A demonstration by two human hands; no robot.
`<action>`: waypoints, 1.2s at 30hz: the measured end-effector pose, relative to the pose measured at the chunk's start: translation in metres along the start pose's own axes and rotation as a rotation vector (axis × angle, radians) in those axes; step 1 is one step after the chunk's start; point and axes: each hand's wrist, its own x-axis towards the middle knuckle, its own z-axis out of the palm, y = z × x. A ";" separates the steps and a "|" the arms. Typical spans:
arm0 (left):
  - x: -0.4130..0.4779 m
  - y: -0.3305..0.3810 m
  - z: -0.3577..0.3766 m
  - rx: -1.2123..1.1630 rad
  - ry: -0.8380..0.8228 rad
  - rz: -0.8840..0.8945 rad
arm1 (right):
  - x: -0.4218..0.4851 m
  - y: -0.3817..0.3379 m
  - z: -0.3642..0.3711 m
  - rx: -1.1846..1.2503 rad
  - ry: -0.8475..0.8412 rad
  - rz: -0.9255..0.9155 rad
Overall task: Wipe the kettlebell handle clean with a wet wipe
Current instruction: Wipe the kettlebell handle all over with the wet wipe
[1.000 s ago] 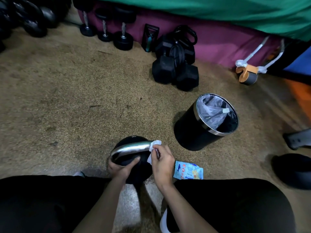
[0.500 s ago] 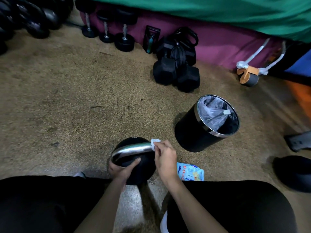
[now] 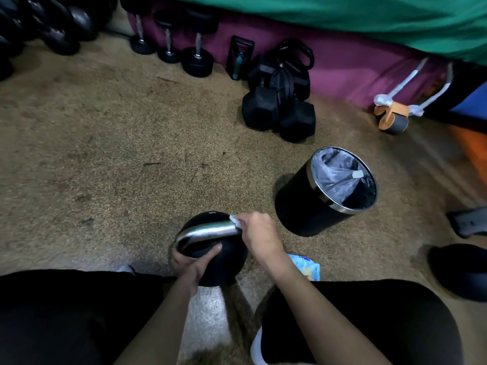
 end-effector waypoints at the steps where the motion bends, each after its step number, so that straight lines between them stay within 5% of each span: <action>1: -0.008 0.005 -0.001 -0.001 0.015 0.005 | 0.004 -0.003 -0.004 0.007 -0.039 -0.004; 19: -0.081 0.052 -0.013 -0.005 0.010 0.096 | 0.040 -0.018 -0.028 -0.100 -0.436 -0.006; 36: -0.068 0.042 -0.012 -0.050 -0.006 0.116 | 0.056 -0.011 -0.021 -0.024 -0.557 0.040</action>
